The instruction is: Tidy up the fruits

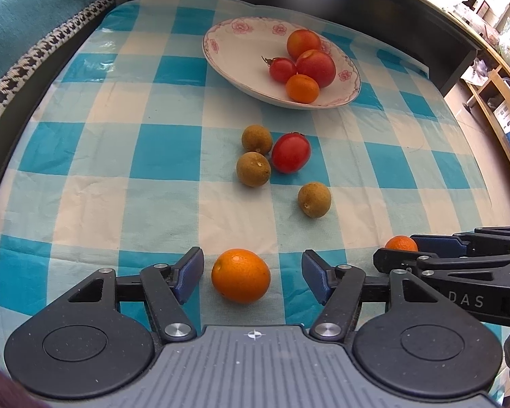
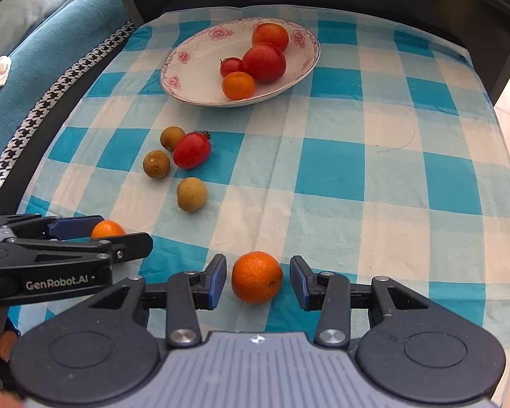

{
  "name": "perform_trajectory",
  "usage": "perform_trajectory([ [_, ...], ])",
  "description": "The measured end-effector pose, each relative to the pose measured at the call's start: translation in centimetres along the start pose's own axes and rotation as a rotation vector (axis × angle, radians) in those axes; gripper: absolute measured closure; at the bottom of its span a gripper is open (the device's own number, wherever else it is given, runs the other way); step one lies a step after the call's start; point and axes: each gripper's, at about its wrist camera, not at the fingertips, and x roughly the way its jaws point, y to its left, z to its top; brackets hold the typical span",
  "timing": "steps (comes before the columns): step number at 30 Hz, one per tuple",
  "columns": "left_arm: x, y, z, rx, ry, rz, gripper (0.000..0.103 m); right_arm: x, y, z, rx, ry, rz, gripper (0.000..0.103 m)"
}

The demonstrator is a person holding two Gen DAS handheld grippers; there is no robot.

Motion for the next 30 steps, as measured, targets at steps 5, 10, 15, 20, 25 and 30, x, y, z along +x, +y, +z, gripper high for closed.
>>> perform_trajectory([
  [5,0.0,-0.5,-0.2,0.032,-0.004,0.019,0.042,0.1,0.1,-0.1,-0.008,-0.008,-0.013,0.061],
  [10,0.0,-1.0,-0.5,0.074,-0.002,0.038,0.056,-0.1,0.6,-0.3,-0.039,-0.010,-0.023,0.069],
  [15,-0.1,-1.0,-0.5,0.073,0.006,0.023,0.061,-0.7,1.0,-0.5,-0.055,-0.016,-0.024,0.069],
  [20,0.0,-0.8,-0.4,0.059,0.003,0.017,0.061,-1.2,1.0,-0.5,-0.043,-0.032,-0.015,0.069],
  [25,0.2,-0.2,0.3,0.012,-0.010,-0.005,0.056,-1.0,0.8,-0.4,-0.026,-0.031,-0.012,0.069],
  [30,0.5,0.1,0.8,-0.023,-0.018,-0.013,0.048,-0.9,0.7,-0.3,-0.017,-0.030,-0.002,0.069],
])
